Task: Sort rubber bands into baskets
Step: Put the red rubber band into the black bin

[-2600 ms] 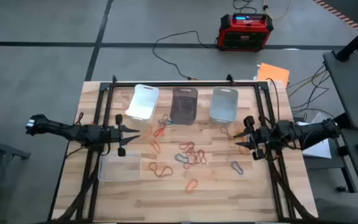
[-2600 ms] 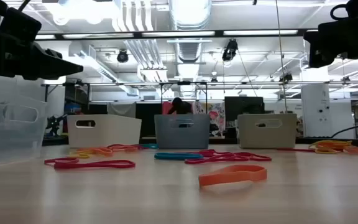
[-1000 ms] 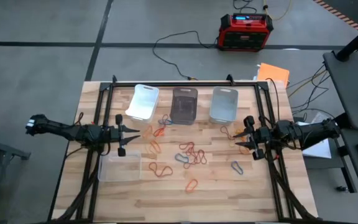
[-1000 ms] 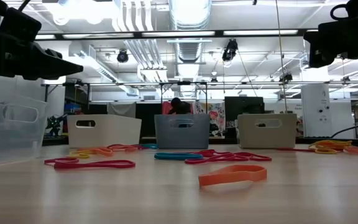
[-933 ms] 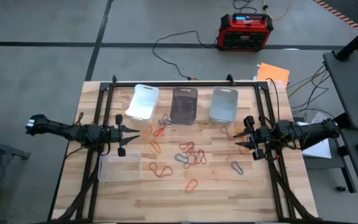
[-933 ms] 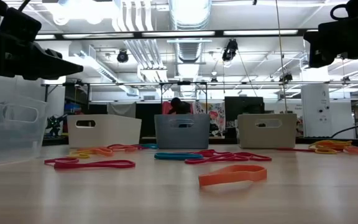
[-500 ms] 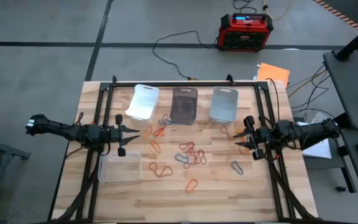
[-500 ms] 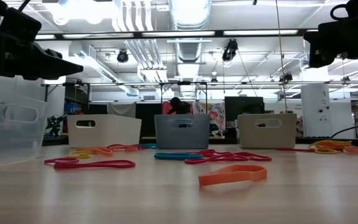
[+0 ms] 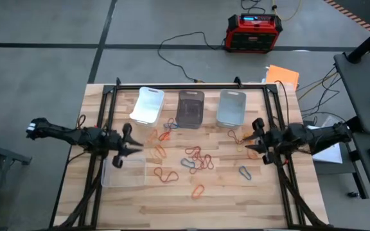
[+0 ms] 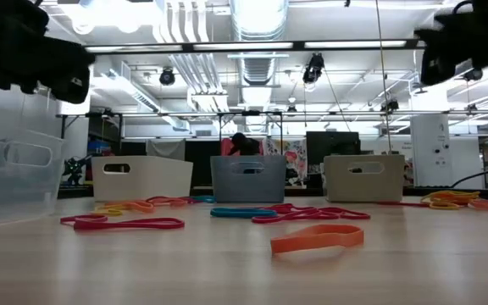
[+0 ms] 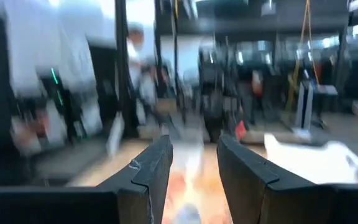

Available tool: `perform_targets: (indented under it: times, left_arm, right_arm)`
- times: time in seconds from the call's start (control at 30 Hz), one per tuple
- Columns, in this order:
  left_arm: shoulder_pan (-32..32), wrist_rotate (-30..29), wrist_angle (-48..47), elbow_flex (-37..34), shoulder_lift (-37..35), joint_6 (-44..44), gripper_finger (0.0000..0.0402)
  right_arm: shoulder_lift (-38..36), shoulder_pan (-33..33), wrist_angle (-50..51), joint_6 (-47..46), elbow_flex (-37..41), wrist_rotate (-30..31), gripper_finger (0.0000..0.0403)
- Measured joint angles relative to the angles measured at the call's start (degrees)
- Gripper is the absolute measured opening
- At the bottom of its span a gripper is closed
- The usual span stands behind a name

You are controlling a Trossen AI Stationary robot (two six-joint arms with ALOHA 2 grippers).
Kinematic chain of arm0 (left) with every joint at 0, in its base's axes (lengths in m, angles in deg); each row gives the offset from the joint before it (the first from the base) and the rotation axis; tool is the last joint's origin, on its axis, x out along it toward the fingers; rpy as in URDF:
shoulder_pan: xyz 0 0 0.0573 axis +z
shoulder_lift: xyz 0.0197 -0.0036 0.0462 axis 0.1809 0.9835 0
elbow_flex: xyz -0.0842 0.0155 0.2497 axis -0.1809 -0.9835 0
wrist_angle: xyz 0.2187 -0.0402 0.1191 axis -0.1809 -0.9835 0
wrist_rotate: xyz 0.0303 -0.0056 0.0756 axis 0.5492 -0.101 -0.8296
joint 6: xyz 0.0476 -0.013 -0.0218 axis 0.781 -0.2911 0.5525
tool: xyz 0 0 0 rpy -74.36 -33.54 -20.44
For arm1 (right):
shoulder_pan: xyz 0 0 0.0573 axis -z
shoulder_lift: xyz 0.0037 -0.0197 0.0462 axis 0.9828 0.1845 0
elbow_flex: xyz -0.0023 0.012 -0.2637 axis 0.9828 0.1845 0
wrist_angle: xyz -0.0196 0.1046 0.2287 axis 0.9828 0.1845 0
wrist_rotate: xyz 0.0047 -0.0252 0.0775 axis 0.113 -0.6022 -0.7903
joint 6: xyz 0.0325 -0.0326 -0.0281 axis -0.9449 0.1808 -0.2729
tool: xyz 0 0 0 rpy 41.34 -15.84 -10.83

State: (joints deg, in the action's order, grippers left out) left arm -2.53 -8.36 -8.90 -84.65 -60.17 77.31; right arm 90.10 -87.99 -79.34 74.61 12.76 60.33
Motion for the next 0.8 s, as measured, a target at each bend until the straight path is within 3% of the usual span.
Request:
perform_targets:
  times: [0.1, 0.23, 0.43, 0.63, 0.8]
  left_arm:
    - [-0.41, 6.65, 3.02, -0.04, 2.02, -0.27, 0.0075]
    - [-0.73, 6.59, 14.81, 0.82, 6.32, -2.46, 0.0075]
    - [-0.74, 6.66, 15.41, 8.01, 12.93, -6.80, 0.0075]
    - [-0.72, 6.64, 2.82, 17.15, 17.15, -4.27, 0.0075]
    - [-0.72, 6.62, -11.83, 26.34, 20.75, -0.53, 0.0075]
  right_arm:
    - [1.73, -0.37, -6.70, -4.53, -0.76, -0.24, 0.0123]
    - [7.92, -1.49, -6.10, -7.95, -3.71, 2.70, 0.0123]
    - [21.75, -1.88, -2.83, -13.60, -11.69, 12.74, 0.0123]
    - [34.89, -1.88, 15.43, -21.59, -23.82, 21.51, 0.0123]
    - [45.45, -1.88, 28.58, -24.49, -33.04, 21.46, 0.0123]
